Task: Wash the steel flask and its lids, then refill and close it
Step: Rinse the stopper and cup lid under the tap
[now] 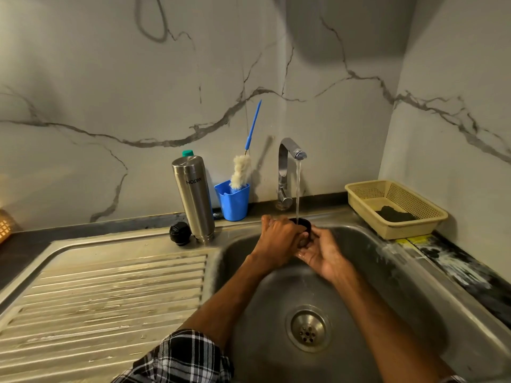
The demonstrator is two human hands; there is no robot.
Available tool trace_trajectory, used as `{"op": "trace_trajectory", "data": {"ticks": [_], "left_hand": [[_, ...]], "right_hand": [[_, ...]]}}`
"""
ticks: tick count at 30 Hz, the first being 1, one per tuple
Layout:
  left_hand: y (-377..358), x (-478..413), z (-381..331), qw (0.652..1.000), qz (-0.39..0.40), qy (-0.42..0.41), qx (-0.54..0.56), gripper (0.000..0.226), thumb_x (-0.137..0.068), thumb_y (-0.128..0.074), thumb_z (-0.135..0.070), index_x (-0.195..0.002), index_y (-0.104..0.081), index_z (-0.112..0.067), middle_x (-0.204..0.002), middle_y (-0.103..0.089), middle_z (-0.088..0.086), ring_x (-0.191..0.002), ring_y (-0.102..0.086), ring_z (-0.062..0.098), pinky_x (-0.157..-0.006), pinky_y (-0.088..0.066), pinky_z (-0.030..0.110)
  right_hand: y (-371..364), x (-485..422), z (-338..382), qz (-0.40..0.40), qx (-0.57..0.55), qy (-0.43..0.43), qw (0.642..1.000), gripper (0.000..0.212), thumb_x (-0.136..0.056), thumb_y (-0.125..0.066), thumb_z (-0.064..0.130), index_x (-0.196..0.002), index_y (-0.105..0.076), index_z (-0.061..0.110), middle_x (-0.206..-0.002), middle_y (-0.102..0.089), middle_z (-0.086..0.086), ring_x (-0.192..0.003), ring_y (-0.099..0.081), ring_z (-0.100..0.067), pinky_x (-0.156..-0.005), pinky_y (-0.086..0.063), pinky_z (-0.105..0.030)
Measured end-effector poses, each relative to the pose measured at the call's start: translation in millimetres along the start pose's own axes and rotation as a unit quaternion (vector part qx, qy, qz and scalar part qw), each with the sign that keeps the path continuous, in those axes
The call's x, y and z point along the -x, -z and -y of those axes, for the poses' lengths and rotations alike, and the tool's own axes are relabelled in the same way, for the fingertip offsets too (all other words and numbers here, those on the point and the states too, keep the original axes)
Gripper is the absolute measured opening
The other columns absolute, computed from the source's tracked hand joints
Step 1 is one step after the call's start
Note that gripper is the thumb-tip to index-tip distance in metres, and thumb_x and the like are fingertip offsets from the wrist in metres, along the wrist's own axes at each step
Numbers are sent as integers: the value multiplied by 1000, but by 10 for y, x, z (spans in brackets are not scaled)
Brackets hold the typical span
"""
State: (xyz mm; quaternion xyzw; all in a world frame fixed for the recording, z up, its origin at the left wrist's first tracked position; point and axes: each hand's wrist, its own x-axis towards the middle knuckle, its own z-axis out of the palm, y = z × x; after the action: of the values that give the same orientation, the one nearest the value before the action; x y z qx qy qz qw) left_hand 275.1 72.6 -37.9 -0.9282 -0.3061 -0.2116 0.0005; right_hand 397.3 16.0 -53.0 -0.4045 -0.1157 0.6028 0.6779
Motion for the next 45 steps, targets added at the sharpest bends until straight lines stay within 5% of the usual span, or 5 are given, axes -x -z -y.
{"op": "trace_trajectory", "data": {"ticks": [13,19,25,35,45], "left_hand": [[-24,124,219,937,-33,168,306,14,-91,-67,-3,-95,-78,-11,-93,-77,-2,-82,-71,2,-77,-57,15],[40,112,380,910,-11,267,317,11,-90,-69,-5,-87,-76,-12,-89,-75,0,-87,-70,10,-82,-58,26],[31,-70,390,925,-62,281,250,12,-92,-65,-5,-99,-69,-14,-101,-70,0,-94,-63,11,-82,-52,23],[95,-613,370,934,33,225,276,56,-87,-59,7,-138,-45,-13,-129,-59,11,-121,-56,25,-106,-49,43],[38,-800,247,949,19,202,240,53,-88,-65,3,-136,-46,-10,-123,-58,12,-115,-57,27,-96,-52,37]], "right_hand": [[3,-56,-50,-41,175,116,977,48,-86,-75,15,-131,-59,15,-122,-67,-16,-101,-70,-28,-79,-60,-37],[-144,42,-118,-96,499,245,826,66,-76,-84,13,-134,-52,20,-133,-59,-7,-119,-58,-22,-85,-49,-23],[-102,56,-120,-98,575,277,763,67,-71,-87,12,-131,-57,16,-128,-63,-4,-119,-59,-21,-91,-43,-23],[-51,34,-136,-90,599,302,736,59,-78,-83,14,-132,-59,20,-123,-66,1,-105,-62,-7,-88,-46,-16],[-30,3,-122,-70,601,298,738,35,-82,-80,20,-113,-64,21,-99,-61,12,-85,-56,2,-80,-46,-15]]}}
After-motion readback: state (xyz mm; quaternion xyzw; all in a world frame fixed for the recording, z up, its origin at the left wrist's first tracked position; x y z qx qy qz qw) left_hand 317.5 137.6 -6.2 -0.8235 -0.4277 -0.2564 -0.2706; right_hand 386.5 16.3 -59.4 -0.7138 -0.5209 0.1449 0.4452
